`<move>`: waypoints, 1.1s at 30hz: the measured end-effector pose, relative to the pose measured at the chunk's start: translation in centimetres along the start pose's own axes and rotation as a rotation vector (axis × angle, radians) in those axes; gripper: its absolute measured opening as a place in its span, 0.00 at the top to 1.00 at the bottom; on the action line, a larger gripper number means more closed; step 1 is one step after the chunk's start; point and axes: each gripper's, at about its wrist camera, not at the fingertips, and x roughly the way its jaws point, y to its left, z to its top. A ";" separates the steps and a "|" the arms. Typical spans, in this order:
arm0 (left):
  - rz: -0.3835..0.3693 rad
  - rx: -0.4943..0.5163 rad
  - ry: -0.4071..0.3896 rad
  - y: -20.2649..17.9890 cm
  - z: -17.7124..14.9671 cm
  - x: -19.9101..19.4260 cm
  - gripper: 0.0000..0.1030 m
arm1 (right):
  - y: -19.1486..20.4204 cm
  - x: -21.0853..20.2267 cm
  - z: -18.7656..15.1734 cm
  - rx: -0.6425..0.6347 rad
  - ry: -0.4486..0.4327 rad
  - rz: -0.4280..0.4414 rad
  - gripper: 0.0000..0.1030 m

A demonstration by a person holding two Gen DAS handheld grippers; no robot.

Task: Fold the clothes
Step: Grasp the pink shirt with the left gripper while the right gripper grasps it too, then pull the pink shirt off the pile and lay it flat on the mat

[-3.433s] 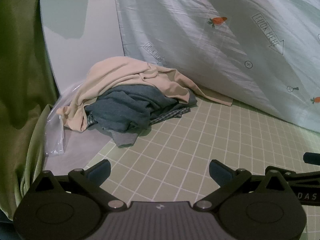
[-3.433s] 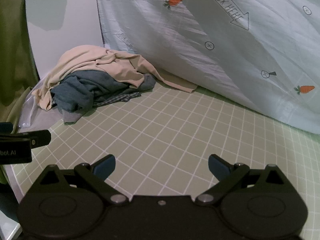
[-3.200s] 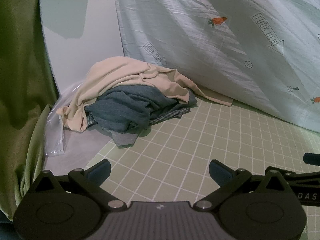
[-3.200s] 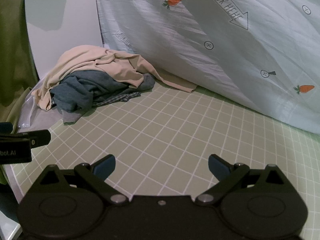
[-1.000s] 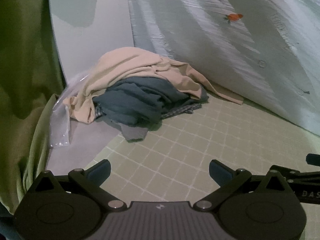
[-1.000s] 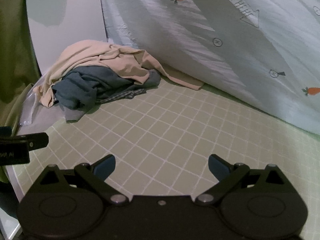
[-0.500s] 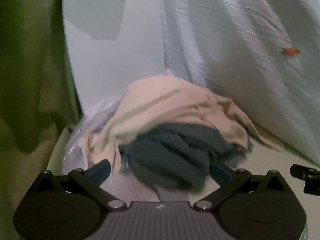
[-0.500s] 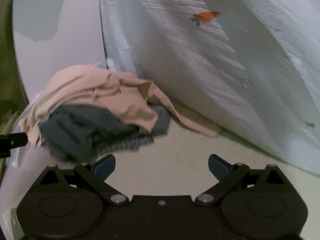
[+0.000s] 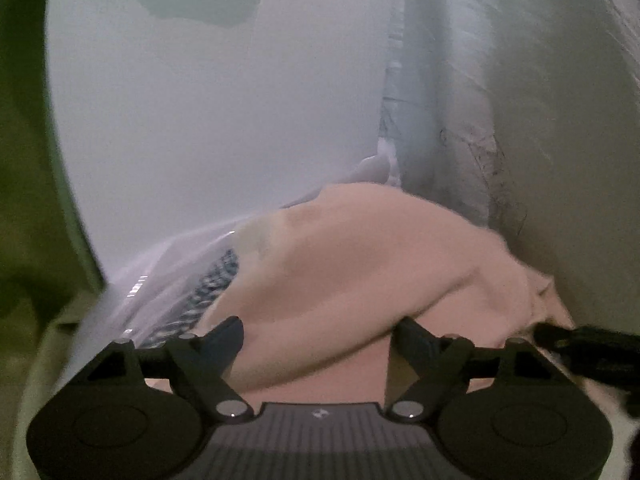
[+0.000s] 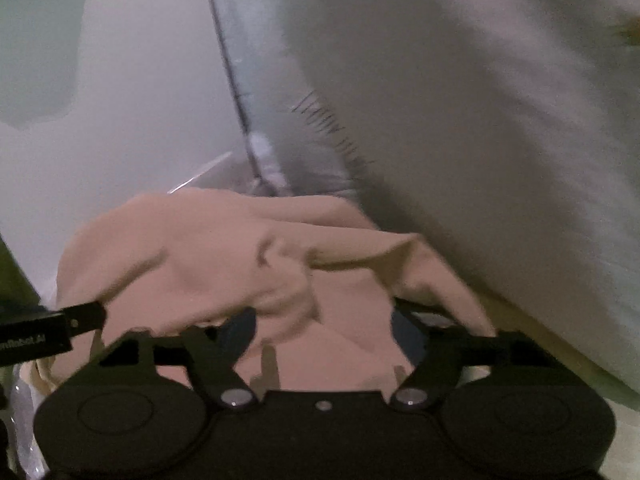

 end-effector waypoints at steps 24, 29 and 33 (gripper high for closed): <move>-0.157 0.097 -0.079 -4.0 -6.8 -14.4 1.00 | -4.0 -19.6 -10.2 0.016 -0.229 0.010 0.95; -0.258 0.167 0.015 -8.2 -13.7 -18.3 1.00 | -7.2 -26.6 -18.2 0.020 -0.189 -0.155 0.95; -0.323 0.192 0.136 -11.2 -20.3 -20.5 1.00 | -12.7 -31.4 -24.9 0.091 -0.101 -0.300 0.95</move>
